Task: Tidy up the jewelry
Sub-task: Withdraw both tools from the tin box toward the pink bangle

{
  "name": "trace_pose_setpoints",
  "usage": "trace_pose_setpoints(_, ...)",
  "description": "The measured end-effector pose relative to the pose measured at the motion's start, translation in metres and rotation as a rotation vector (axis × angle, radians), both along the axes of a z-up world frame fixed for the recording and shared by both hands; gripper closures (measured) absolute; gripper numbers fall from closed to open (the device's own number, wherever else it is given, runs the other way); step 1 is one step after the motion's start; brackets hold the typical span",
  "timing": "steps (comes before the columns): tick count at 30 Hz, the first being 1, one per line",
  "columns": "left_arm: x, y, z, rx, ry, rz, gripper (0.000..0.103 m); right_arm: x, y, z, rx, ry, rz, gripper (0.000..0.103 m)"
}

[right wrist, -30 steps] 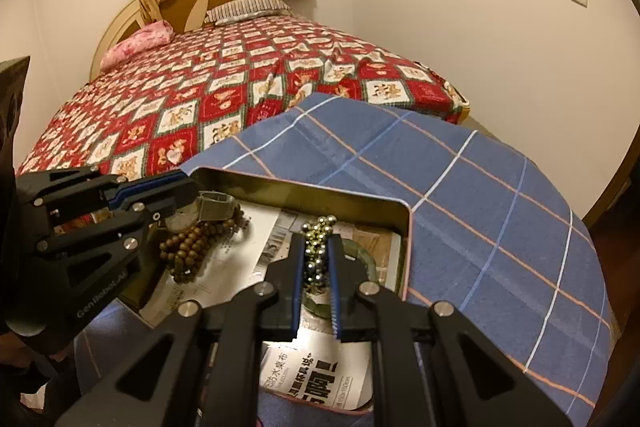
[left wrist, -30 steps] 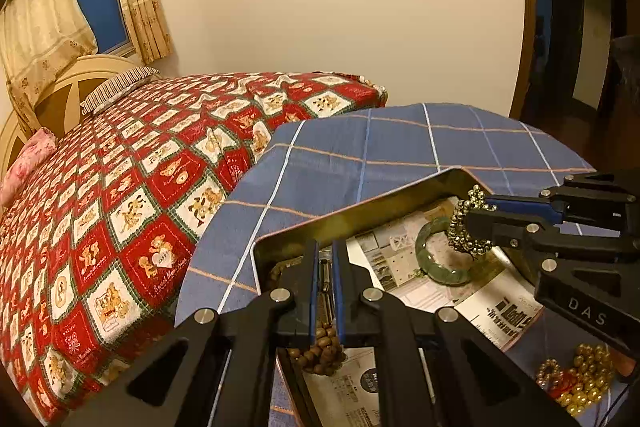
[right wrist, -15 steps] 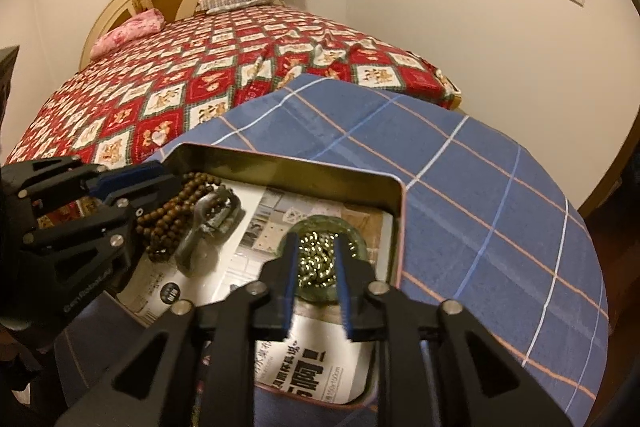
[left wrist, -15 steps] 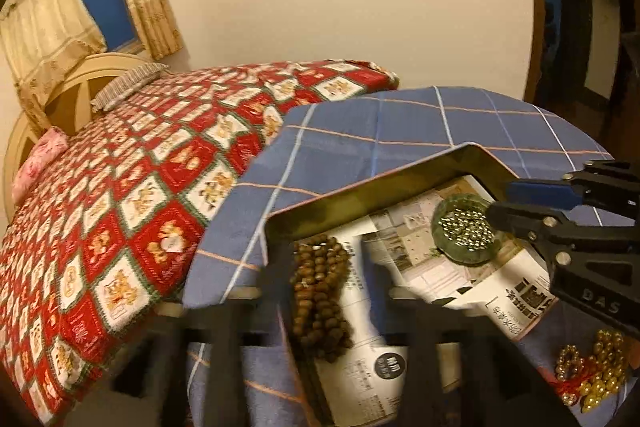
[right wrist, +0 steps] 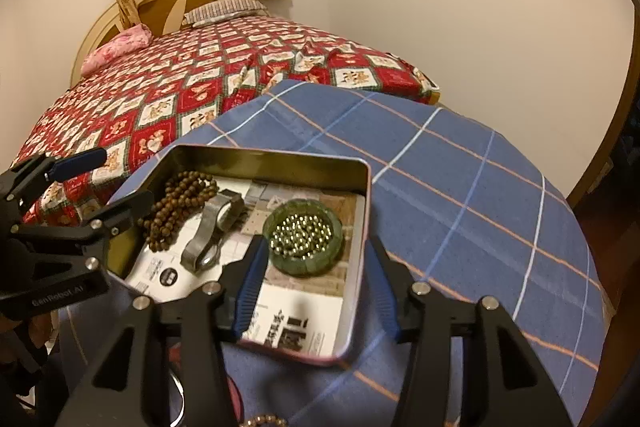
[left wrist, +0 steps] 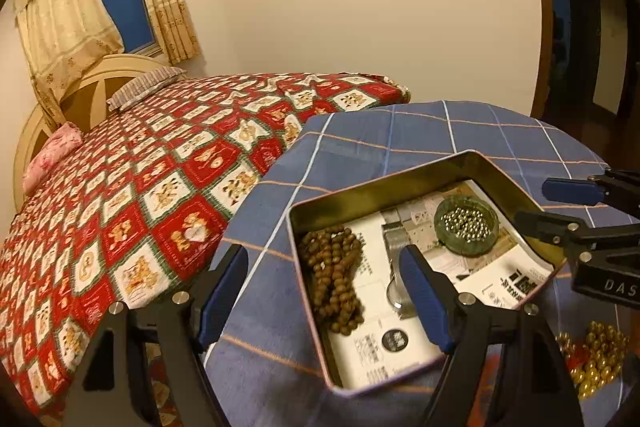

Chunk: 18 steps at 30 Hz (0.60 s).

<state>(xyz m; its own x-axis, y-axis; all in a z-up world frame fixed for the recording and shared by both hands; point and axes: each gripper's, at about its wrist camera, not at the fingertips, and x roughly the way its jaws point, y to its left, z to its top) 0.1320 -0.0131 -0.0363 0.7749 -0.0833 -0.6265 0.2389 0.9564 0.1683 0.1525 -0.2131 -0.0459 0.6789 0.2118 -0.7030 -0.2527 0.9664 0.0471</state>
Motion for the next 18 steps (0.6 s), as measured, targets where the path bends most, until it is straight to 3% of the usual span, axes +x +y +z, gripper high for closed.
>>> trace_pose_setpoints(10, -0.04, -0.001, -0.005, 0.057, -0.025, 0.015, 0.025, -0.026, -0.005, 0.006, -0.004, -0.019, -0.021, 0.042)
trace_pose_setpoints(18, -0.064, -0.009, -0.02, 0.04, 0.03, -0.017, 0.025, -0.046, -0.006, 0.002, -0.015, -0.012, -0.022, 0.041)
